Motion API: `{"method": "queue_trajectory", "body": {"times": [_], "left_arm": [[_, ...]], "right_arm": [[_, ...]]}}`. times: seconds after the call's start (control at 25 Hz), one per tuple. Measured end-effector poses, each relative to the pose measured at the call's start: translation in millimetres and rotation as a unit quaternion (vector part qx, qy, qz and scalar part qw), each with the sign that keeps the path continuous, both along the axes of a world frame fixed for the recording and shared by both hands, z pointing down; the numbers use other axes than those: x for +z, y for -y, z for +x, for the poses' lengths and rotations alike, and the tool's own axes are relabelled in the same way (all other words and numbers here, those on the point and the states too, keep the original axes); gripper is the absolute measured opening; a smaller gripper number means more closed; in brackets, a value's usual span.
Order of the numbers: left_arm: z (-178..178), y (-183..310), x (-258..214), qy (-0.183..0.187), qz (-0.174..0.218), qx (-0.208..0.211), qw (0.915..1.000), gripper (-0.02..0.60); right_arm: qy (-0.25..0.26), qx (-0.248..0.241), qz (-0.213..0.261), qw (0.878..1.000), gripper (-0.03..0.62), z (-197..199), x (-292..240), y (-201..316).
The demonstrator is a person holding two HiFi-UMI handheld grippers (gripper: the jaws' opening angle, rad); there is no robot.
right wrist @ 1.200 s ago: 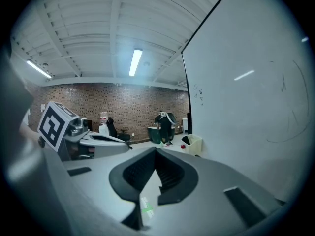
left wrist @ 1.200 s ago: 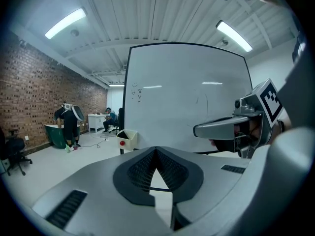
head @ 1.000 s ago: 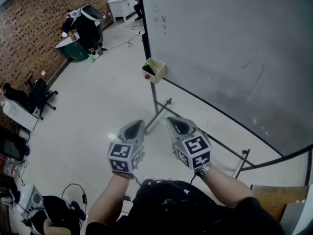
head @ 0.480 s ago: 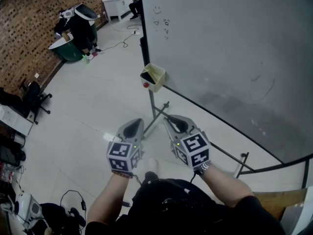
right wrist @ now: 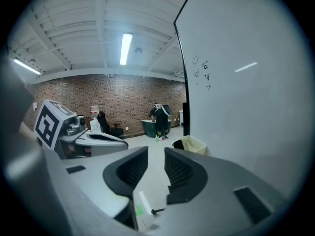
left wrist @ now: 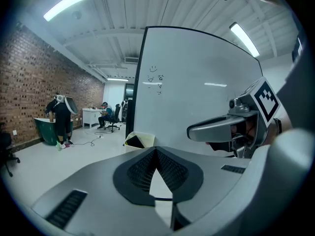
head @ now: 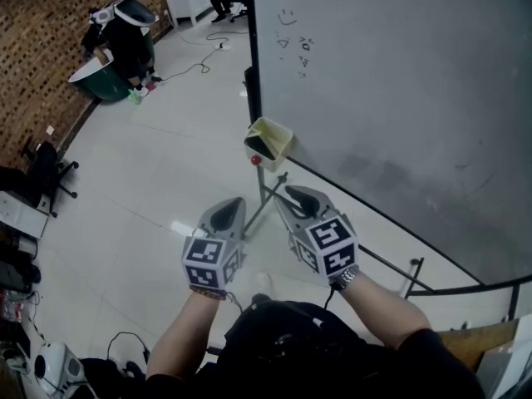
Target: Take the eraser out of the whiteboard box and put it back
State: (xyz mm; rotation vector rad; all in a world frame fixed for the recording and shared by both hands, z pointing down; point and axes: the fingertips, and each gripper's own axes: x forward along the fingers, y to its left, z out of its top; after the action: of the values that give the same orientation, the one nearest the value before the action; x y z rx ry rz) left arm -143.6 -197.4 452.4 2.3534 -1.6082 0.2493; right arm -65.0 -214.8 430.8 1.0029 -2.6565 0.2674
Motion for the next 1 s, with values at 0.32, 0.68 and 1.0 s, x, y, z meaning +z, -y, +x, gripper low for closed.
{"method": "queue_trajectory", "body": {"times": [0.32, 0.68, 1.0], "left_arm": [[-25.3, 54.7, 11.5, -0.008, -0.014, 0.022, 0.9996, 0.0], [-43.4, 109.1, 25.4, -0.015, -0.026, 0.045, 0.9986, 0.0], [-63.4, 144.2, 42.6, -0.019, -0.035, 0.049, 0.998, 0.0]], "right_arm": [[-0.023, 0.016, -0.011, 1.0, 0.158, -28.6, 10.5, 61.3], [-0.059, 0.024, -0.027, 0.998, 0.204, -53.9, 34.3, 120.2], [-0.112, 0.02, -0.028, 0.993, 0.229, -73.9, 58.3, 164.3]]}}
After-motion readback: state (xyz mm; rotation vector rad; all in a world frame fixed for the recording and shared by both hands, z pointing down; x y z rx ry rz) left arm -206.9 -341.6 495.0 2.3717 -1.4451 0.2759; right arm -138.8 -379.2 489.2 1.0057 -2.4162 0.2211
